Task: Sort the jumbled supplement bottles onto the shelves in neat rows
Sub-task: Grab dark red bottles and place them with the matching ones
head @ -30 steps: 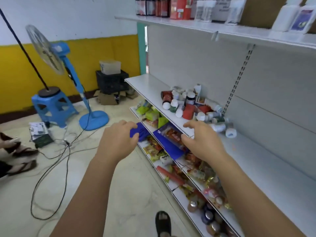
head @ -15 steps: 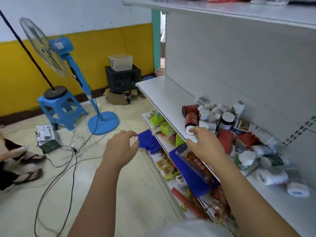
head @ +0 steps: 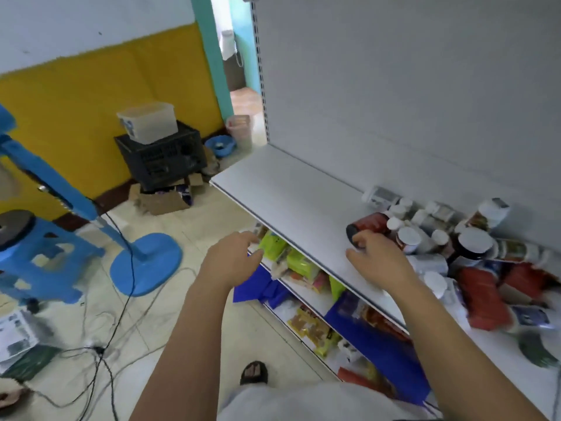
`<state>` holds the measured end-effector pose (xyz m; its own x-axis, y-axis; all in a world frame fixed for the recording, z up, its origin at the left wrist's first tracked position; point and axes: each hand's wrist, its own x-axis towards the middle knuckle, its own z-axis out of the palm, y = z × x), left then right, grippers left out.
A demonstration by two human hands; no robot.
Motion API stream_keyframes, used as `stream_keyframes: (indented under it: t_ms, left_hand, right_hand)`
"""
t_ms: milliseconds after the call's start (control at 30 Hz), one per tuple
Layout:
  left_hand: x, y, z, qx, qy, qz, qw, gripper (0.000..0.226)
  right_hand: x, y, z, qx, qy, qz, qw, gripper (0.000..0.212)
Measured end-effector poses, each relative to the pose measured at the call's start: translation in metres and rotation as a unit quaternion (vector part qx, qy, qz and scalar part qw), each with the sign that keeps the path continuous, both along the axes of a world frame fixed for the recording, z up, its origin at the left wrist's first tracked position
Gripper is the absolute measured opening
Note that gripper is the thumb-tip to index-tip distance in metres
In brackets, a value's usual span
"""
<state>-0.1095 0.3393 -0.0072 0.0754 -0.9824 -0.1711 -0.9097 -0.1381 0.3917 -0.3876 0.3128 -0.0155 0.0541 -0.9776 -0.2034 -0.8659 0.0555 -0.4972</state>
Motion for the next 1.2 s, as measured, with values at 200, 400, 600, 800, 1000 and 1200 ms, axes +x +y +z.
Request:
stream_keyframes:
  t_ms: [200, 400, 600, 800, 1000, 1200]
  left_hand:
    - [-0.008, -0.120, 0.005, 0.024, 0.016, -0.201, 0.979, 0.036]
    - [-0.085, -0.180, -0.005, 0.064, 0.033, -0.355, 0.932, 0.043]
    - [-0.153, -0.190, -0.034, 0.115, 0.128, -0.344, 0.923, 0.049]
    - [-0.180, -0.205, -0.067, 0.201, 0.156, -0.313, 0.915, 0.045]
    - [-0.159, -0.211, -0.072, 0.291, 0.317, -0.180, 0.885, 0.038]
    - [-0.119, -0.205, -0.024, 0.292, 0.445, -0.167, 0.830, 0.017]
  right_hand:
    - [0.015, -0.015, -0.014, 0.025, -0.008, -0.193, 0.981, 0.031]
    - [0.010, 0.007, -0.027, 0.015, 0.095, -0.309, 0.946, 0.043]
    - [0.009, 0.005, -0.036, 0.072, 0.232, -0.312, 0.918, 0.046]
    - [0.007, -0.005, -0.050, 0.040, 0.244, -0.327, 0.912, 0.048]
    - [-0.001, 0.000, -0.031, -0.055, -0.017, -0.424, 0.904, 0.069]
    - [0.011, -0.004, 0.002, -0.192, -0.298, -0.524, 0.775, 0.071]
